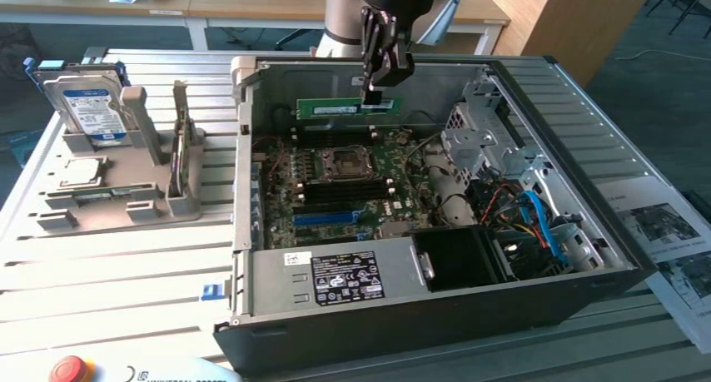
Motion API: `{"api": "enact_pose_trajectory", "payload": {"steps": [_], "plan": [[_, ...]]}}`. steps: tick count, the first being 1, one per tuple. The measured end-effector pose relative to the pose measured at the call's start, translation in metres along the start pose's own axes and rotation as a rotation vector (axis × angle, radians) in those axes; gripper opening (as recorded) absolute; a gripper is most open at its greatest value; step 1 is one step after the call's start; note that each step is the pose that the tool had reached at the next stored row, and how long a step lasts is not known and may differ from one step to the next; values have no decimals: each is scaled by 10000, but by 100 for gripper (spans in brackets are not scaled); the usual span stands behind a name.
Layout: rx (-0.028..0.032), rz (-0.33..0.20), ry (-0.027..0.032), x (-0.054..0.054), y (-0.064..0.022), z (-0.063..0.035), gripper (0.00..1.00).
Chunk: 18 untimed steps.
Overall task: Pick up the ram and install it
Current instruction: 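Insert the ram into the slot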
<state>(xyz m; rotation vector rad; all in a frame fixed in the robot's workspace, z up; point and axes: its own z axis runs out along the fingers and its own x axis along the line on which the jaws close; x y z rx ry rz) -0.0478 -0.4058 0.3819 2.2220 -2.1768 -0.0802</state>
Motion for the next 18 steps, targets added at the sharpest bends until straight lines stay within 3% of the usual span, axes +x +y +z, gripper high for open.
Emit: {"api": "enact_pose_trajectory", "payload": {"steps": [8, 18], "plan": [[0, 0, -1, 0, -1, 22, 12], [0, 0, 0, 3, -9, 164, 12]]}}
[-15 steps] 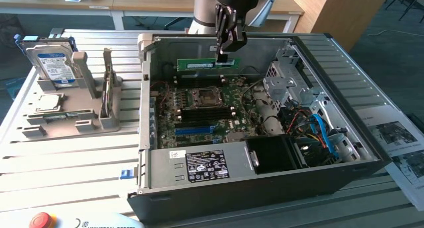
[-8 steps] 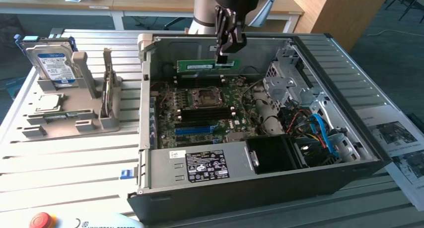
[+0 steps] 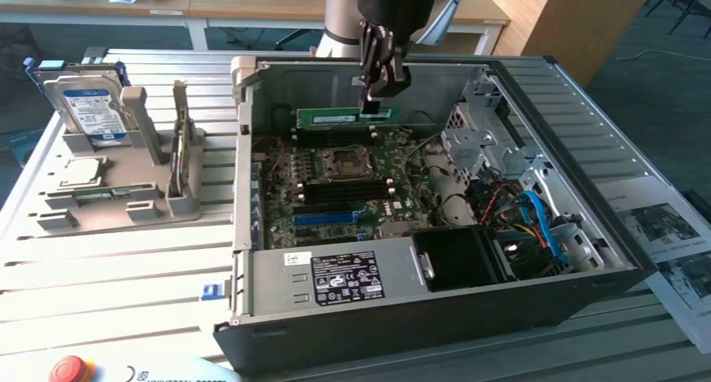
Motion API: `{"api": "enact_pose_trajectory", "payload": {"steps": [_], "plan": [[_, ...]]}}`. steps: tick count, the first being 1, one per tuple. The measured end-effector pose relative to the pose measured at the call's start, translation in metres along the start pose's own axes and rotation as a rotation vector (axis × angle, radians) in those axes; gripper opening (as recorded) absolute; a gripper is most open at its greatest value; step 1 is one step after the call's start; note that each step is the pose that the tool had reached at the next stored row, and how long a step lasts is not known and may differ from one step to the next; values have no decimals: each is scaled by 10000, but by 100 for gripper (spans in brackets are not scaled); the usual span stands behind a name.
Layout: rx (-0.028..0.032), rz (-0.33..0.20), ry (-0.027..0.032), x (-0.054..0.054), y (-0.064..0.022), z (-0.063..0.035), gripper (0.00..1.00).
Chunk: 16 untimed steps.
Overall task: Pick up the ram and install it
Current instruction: 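Insert the ram into the slot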
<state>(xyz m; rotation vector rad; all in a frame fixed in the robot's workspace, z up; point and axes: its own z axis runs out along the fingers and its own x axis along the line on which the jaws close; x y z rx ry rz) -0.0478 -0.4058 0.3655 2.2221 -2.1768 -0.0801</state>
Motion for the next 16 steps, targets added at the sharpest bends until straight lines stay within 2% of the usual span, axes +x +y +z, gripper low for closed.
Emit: {"api": "enact_pose_trajectory", "payload": {"steps": [5, 6, 16], "plan": [[1, 0, 0, 1, -5, 86, 12], [2, 0, 1, 3, -10, 164, 12], [4, 0, 3, 5, -17, 298, 12]]}}
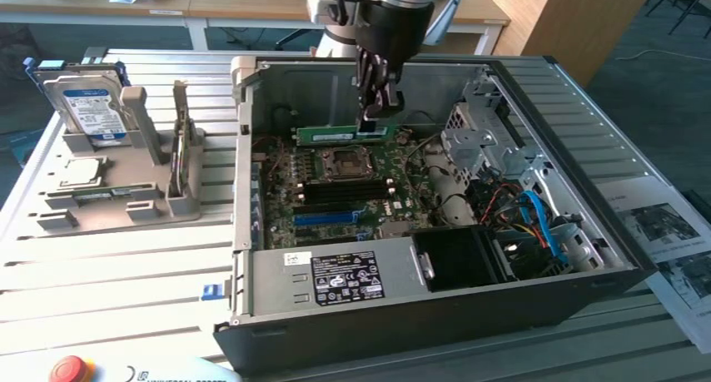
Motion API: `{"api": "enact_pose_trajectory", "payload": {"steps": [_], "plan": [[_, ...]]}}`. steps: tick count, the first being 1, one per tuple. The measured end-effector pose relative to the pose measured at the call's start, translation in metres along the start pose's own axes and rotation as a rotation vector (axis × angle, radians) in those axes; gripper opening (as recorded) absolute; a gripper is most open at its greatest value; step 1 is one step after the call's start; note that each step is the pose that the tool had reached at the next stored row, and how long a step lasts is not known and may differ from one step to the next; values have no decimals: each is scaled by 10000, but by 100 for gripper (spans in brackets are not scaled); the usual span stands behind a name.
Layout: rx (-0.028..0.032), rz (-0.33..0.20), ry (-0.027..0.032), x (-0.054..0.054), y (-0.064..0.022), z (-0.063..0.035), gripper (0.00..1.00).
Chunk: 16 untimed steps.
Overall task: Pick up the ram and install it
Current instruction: 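Insert the ram into the slot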
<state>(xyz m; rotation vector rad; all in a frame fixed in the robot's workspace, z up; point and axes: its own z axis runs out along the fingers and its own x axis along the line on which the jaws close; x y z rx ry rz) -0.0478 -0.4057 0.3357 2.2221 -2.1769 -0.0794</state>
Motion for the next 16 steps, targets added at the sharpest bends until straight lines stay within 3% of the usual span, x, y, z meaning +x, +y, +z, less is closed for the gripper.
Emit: {"api": "enact_pose_trajectory", "payload": {"steps": [16], "plan": [[6, 0, 0, 4, -14, 264, 12]]}}
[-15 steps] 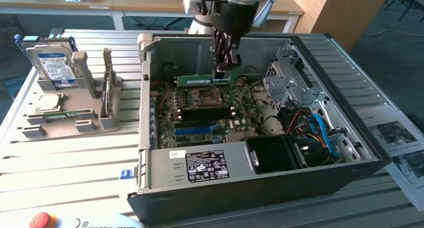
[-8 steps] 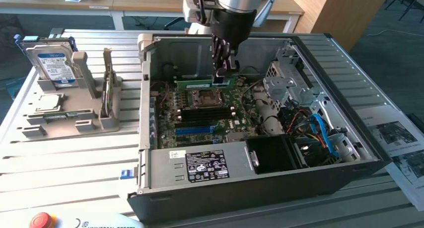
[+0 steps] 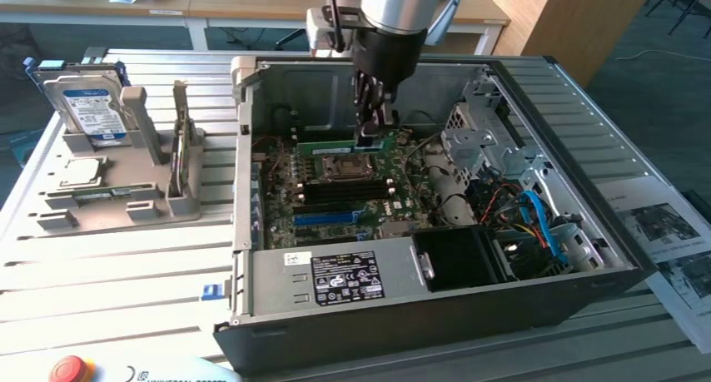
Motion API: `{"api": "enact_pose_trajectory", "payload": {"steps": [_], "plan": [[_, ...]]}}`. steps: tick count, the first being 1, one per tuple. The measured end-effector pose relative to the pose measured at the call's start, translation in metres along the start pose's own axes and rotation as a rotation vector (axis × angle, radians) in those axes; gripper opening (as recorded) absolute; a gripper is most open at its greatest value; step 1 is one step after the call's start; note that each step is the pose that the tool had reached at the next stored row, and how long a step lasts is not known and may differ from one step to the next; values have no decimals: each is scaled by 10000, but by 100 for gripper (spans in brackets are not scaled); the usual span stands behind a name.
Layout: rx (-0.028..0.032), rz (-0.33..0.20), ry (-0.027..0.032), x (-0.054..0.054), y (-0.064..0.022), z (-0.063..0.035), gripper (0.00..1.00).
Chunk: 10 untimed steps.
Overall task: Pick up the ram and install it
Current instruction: 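Insert the ram into the slot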
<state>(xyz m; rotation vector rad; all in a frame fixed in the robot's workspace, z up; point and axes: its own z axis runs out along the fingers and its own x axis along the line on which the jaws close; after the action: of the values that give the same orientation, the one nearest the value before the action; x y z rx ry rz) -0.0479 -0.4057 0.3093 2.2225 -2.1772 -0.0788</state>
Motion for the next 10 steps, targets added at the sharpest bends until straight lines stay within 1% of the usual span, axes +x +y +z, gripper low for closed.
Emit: {"api": "enact_pose_trajectory", "payload": {"steps": [10], "plan": [[0, 0, 0, 3, -8, 142, 12]]}}
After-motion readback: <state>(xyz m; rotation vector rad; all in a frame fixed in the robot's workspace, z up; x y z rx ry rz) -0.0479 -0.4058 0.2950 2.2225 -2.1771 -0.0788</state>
